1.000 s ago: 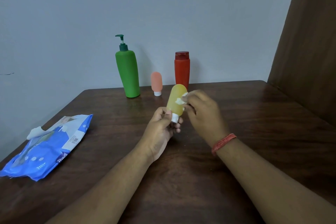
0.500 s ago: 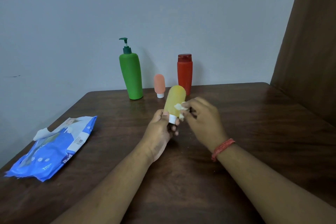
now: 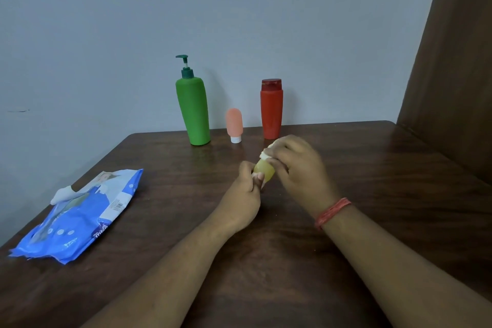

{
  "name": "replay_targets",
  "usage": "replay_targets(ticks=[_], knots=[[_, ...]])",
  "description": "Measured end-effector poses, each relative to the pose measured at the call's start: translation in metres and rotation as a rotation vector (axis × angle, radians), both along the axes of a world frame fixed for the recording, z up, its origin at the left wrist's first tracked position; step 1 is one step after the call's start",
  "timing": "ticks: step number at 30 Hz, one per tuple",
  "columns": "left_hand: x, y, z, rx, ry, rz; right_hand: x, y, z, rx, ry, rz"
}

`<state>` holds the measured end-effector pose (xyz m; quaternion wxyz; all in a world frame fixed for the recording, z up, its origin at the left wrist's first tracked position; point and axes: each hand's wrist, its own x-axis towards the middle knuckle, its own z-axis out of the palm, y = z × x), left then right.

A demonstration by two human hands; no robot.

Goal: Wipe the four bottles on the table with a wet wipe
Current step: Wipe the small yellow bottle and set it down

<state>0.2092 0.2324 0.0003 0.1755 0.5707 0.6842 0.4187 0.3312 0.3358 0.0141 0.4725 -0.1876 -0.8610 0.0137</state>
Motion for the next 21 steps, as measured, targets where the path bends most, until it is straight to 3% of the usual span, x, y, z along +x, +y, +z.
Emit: replay_targets(ticks=[2, 4, 9, 15, 18, 21], knots=[[-0.002, 0.0, 0.0, 0.003, 0.033, 0.003, 0.001, 0.003, 0.005, 0.067, -0.042, -0.075], [0.0, 0.001, 0.0, 0.003, 0.071, 0.002, 0.007, 0.011, 0.01, 0.019, 0.043, -0.155], [0.002, 0.006, -0.001, -0.006, -0.042, -0.037, 0.02, 0.02, 0.014, -0.404, 0.184, -0.224], [-0.002, 0.005, -0.005, 0.092, -0.637, -0.111, 0.01, 0.021, 0.01, -1.03, 0.523, 0.305], [0.003, 0.005, 0.0, 0.14, -0.865, -0.157, 0.005, 0.012, 0.007, -1.239, 0.598, 0.485], [0.007, 0.005, 0.003, 0.186, -0.978, -0.169, 0.0, 0.003, 0.003, -1.323, 0.576, 0.556]])
